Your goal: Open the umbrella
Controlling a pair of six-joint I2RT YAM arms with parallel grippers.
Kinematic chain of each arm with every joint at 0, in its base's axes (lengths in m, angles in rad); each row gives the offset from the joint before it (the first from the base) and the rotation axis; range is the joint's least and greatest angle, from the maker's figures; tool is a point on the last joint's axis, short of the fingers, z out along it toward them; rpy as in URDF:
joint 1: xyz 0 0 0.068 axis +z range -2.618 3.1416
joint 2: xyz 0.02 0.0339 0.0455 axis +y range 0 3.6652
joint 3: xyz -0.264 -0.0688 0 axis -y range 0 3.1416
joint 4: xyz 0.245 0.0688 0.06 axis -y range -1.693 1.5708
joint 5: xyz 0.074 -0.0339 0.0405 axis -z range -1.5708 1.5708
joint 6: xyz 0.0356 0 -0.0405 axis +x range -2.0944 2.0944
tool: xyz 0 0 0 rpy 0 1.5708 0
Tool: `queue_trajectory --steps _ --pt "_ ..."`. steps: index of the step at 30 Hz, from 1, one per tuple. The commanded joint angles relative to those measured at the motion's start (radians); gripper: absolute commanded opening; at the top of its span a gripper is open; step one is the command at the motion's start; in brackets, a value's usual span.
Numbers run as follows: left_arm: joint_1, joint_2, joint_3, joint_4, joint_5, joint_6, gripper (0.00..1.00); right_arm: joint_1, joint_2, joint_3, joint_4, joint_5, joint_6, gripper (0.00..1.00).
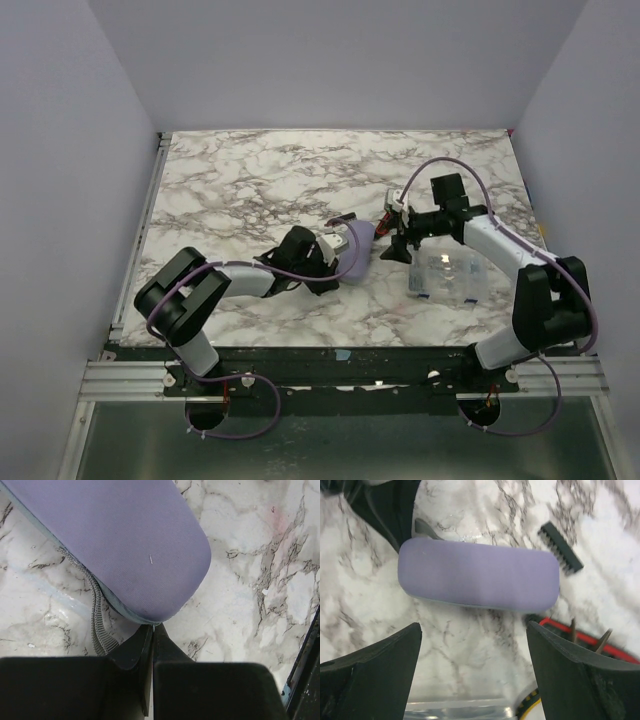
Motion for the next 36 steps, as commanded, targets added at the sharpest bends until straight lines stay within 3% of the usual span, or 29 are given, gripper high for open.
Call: queue_trajectory --steps 1,10,14,19,25,32,36 --pt "0.025 0.013 0.011 0.001 0.059 0.002 0.00 0.004 0.072 0.052 -0.108 -0.165 -0.631 0.88" --pt "0.041 0.010 0.009 -0.009 0.059 0.024 0.00 0.006 0.442 0.438 -0.702 -0.210 -1.499 0.92" --pt "0.059 0.007 0.009 -0.017 0.052 0.017 0.00 0.029 0.550 0.548 -0.858 -0.170 -1.691 0.93" --pt "0.081 0.006 0.014 -0.028 0.055 0.024 0.00 0.071 0.610 0.599 -0.852 -0.155 -1.699 0.93" --pt "0.086 0.002 0.016 -0.033 0.059 0.032 0.00 0.099 0.601 0.556 -0.753 -0.108 -1.594 0.88" --pt "0.085 -0.023 0.018 -0.048 0.057 -0.002 0.00 0.115 0.491 0.346 -0.430 -0.027 -1.321 0.60" --pt "0.083 -0.045 0.010 -0.056 0.046 -0.049 0.00 0.129 0.414 0.188 -0.166 0.038 -1.123 0.56"
